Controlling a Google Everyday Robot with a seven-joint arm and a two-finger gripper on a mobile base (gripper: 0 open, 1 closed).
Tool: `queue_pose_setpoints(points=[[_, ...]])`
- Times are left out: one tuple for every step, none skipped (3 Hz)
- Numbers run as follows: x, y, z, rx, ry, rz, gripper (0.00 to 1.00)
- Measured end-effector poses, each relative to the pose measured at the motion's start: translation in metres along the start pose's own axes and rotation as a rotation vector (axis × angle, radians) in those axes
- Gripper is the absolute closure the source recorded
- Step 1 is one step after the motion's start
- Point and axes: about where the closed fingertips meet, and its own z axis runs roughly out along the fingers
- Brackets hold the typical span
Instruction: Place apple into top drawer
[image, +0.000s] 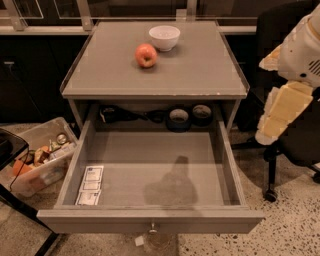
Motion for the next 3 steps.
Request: queue_pose_setpoints(points=[[-0.017, -0.013, 0.023, -0.034, -0.120, 0.121, 0.00], [-0.043, -0.036, 0.041, -0.036, -0.253, 0.224, 0.00], [-0.074, -0.064, 0.055, -0.008, -0.358, 0.276, 0.00]])
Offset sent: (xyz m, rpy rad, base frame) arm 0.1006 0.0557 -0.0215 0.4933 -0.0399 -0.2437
